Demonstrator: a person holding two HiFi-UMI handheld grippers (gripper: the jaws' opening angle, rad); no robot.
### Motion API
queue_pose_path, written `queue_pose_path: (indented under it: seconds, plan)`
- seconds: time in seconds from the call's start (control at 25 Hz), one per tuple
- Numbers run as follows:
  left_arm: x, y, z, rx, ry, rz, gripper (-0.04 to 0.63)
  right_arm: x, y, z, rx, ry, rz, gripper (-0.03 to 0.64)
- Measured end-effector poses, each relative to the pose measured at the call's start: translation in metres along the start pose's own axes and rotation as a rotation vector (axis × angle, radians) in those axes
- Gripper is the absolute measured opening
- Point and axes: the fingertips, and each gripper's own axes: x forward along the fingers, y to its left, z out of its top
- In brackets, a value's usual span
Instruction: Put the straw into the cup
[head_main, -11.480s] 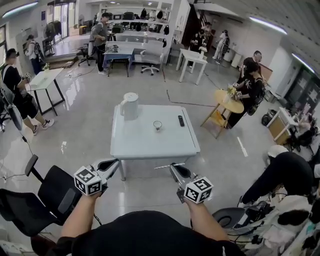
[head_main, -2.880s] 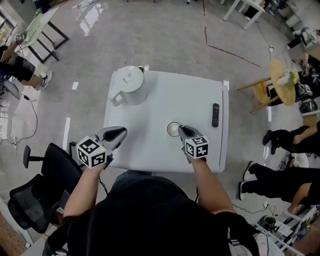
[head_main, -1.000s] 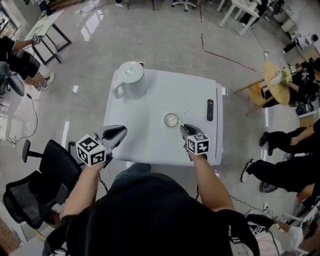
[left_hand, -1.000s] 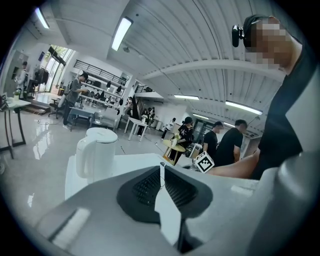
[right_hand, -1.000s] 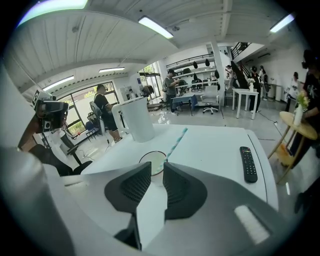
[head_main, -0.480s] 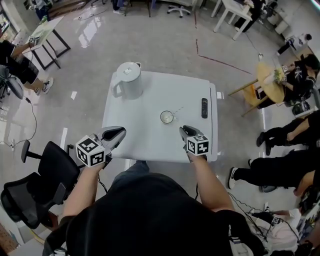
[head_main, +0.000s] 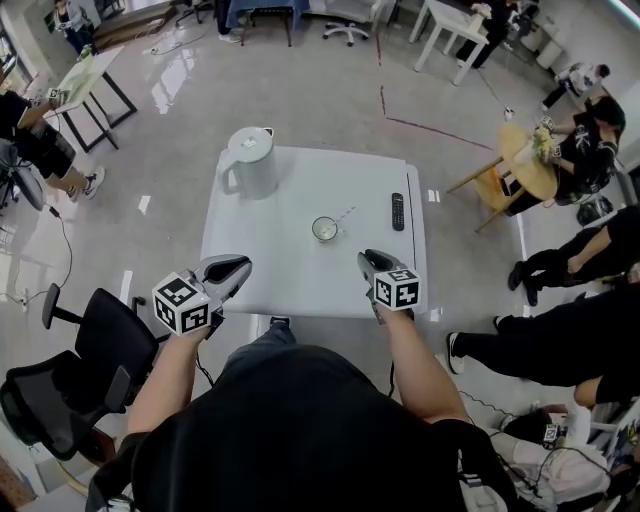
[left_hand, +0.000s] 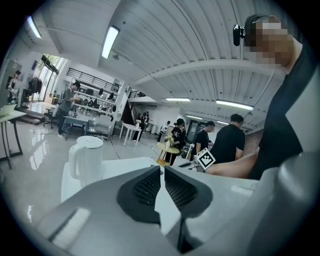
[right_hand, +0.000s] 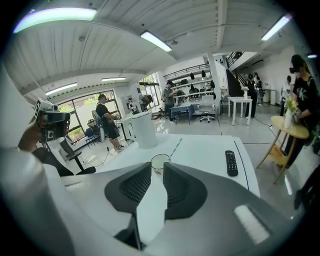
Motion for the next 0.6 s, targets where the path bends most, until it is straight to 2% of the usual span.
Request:
queue_pose_path:
  seconds: [0.6]
  plan:
    - [-0.013,-0.043,-0.006,0.032,-0.018,-0.013,0.025,-0.061,0.038,0.022,-0.074,-0.095,0.033,0.101]
